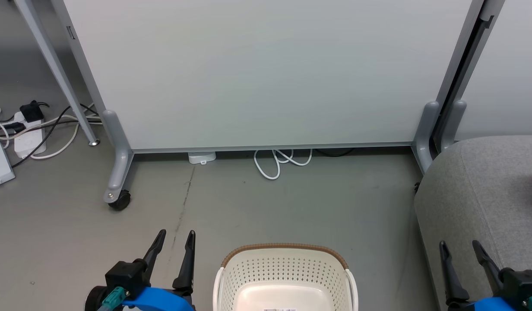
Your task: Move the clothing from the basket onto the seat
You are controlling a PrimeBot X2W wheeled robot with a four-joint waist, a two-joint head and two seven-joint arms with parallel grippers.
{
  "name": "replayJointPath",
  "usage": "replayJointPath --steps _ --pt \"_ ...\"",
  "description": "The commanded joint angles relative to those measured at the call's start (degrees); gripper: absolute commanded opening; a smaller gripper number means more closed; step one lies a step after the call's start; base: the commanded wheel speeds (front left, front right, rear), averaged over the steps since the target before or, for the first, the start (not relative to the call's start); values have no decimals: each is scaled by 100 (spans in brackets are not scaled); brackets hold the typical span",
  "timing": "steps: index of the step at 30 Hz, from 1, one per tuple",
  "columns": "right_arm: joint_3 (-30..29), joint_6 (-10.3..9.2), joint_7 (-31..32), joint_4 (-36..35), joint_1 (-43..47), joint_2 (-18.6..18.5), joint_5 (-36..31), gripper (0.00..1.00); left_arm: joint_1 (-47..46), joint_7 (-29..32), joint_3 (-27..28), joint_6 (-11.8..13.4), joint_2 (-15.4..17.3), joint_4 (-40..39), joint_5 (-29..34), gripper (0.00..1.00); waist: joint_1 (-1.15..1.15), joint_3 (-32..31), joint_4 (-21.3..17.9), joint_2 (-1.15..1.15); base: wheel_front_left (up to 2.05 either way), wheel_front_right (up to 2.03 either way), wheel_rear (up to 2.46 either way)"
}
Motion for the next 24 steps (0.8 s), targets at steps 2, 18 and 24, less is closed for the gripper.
replayJointPath --steps 2,18,24 --pt "8 1 -27 40 -22 15 40 100 9 -15 -31 -7 34 19 1 100 0 3 2 0 0 0 0" --pt "55 0 2 390 29 56 77 0 242 42 -144 0 -30 280 -67 0 1 17 3 0 0 0 0" --pt "50 0 73 595 -21 81 414 0 388 126 -73 0 -50 381 -350 0 1 26 -16 0 0 0 0"
